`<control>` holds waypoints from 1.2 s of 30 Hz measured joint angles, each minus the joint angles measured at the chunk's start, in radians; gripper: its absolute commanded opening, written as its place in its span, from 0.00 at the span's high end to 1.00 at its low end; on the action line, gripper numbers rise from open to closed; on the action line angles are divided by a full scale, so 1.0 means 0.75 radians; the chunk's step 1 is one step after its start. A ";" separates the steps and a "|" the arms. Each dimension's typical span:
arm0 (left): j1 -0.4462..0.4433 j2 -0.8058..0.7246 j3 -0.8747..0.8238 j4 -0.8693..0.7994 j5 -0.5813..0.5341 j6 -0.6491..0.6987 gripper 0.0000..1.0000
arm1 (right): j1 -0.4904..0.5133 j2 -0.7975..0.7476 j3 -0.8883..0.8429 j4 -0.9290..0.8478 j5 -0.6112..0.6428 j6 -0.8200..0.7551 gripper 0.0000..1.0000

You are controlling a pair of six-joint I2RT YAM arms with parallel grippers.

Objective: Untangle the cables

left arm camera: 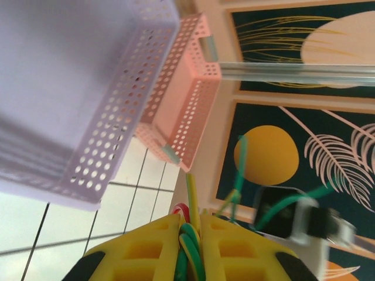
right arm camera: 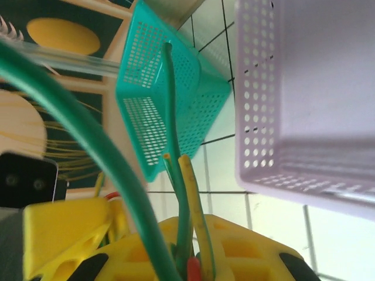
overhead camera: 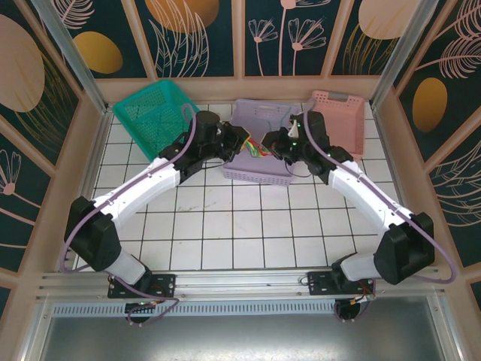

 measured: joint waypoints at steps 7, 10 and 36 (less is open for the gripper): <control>-0.065 -0.164 -0.297 0.247 -0.009 0.155 1.00 | -0.075 -0.058 -0.443 0.489 -0.496 0.737 1.00; -0.072 -0.162 -0.311 0.241 0.028 0.185 1.00 | -0.079 -0.058 -0.503 0.550 -0.568 0.891 1.00; 0.031 0.191 0.590 -0.575 0.077 0.465 1.00 | 0.414 -0.548 -0.260 0.311 0.635 -2.023 0.08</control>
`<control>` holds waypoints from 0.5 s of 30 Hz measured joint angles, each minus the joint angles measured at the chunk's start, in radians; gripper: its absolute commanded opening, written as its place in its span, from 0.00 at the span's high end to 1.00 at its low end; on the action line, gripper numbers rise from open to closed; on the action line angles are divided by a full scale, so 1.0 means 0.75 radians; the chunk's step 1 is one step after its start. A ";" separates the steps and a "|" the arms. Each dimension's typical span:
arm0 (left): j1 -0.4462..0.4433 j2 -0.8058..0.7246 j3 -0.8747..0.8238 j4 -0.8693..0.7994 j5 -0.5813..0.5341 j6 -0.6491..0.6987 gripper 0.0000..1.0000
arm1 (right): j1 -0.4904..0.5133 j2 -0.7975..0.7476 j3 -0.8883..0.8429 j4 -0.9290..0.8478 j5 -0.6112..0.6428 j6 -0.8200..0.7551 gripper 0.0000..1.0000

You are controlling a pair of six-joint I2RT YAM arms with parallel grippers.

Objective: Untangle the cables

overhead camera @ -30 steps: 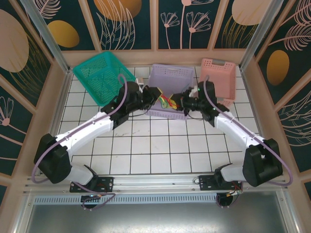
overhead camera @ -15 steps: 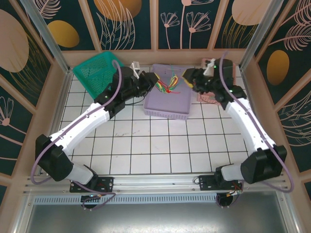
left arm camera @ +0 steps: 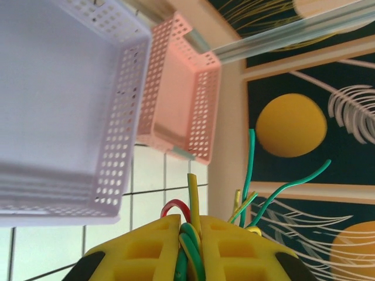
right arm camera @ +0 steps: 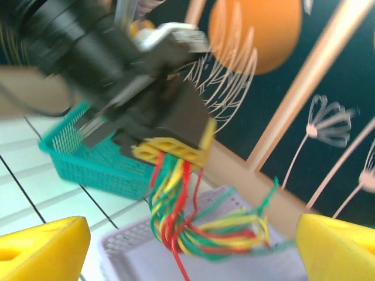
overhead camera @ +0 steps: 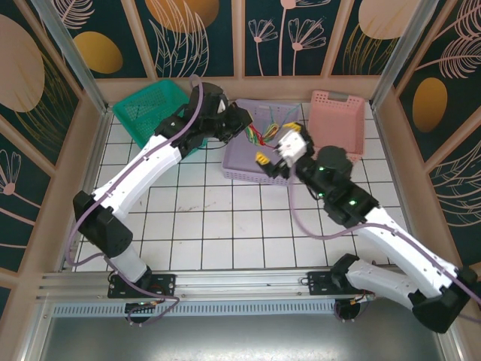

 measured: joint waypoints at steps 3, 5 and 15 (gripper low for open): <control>0.000 0.026 0.039 -0.081 0.008 0.034 1.00 | 0.049 0.092 -0.014 0.046 0.094 -0.268 0.07; 0.000 0.027 0.050 -0.115 0.017 0.047 1.00 | 0.051 0.141 -0.014 0.068 0.147 -0.405 0.07; 0.000 0.027 0.090 -0.149 0.063 0.064 1.00 | 0.053 0.332 0.025 0.106 0.240 -0.598 0.26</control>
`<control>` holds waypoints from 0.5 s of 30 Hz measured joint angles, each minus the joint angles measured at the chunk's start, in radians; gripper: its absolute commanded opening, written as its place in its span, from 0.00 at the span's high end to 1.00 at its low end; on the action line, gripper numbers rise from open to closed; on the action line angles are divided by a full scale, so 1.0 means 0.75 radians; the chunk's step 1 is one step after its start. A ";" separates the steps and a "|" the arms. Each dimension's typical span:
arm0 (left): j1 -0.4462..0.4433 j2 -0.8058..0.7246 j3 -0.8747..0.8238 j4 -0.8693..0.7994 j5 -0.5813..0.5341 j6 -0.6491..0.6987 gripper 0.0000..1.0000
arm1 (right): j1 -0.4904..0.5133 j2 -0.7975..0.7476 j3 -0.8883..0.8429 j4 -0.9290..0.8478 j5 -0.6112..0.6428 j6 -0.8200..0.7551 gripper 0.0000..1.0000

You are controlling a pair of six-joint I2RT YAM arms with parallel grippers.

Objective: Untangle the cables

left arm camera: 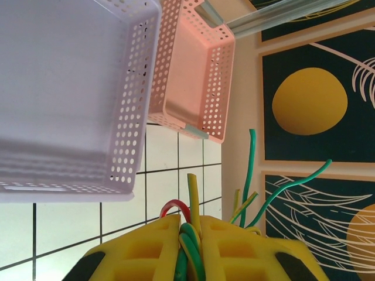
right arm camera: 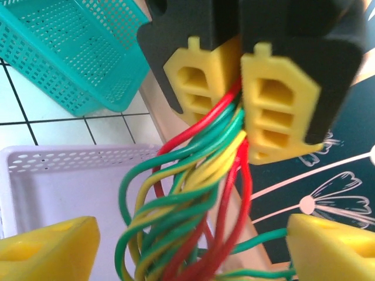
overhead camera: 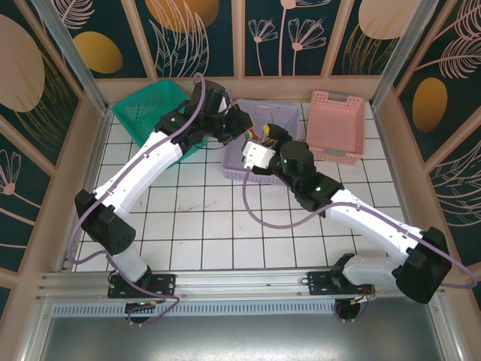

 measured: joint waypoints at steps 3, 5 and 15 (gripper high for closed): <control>0.000 0.000 0.000 0.000 0.015 -0.001 1.00 | 0.000 0.038 0.024 -0.007 0.017 0.031 0.50; 0.001 0.000 0.000 0.012 0.017 -0.001 1.00 | -0.003 0.063 0.050 -0.029 0.021 0.066 0.68; 0.008 -0.031 -0.044 0.187 0.014 -0.051 1.00 | -0.183 0.093 0.247 -0.362 -0.494 0.629 1.00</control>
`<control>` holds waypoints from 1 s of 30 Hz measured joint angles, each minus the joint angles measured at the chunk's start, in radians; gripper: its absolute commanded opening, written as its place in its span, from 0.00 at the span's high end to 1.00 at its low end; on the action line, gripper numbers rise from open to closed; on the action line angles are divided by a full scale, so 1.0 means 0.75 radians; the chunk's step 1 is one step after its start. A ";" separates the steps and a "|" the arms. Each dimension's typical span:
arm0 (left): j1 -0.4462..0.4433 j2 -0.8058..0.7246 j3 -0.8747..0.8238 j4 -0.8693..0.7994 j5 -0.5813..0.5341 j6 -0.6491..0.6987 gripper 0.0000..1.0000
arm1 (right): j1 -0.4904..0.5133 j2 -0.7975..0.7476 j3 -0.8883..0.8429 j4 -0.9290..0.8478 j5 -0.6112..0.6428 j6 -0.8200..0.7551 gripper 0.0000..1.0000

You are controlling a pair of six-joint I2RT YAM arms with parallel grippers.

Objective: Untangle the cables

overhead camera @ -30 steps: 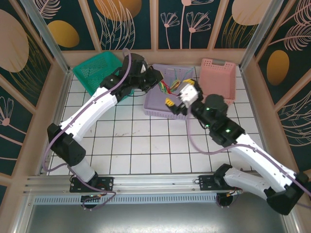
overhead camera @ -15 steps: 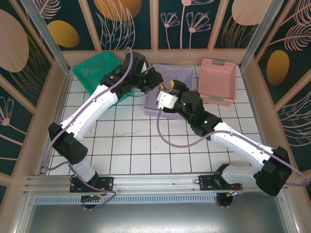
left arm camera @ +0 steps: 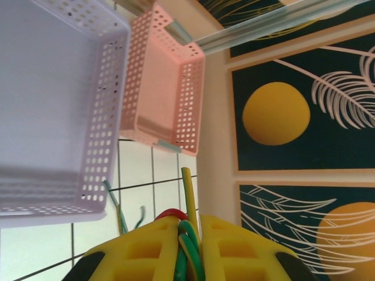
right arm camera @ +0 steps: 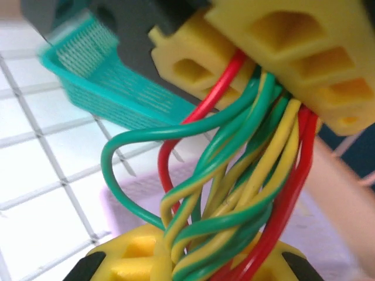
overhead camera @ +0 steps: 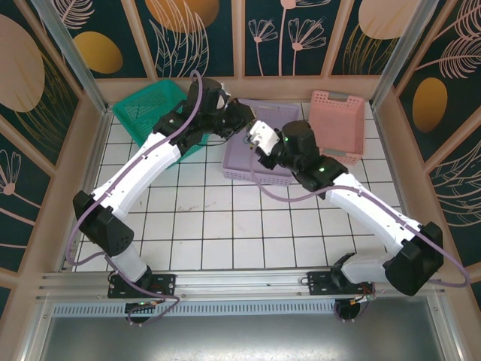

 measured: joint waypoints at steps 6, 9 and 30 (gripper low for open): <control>-0.014 -0.055 -0.072 0.131 0.048 -0.042 1.00 | -0.148 -0.040 -0.021 0.026 -0.493 0.492 1.00; -0.014 -0.082 -0.123 0.182 0.066 -0.062 1.00 | -0.199 -0.036 -0.056 0.087 -0.705 0.733 1.00; 0.015 -0.148 -0.306 0.379 0.105 -0.103 1.00 | -0.185 -0.058 0.099 -0.199 -0.569 0.977 0.22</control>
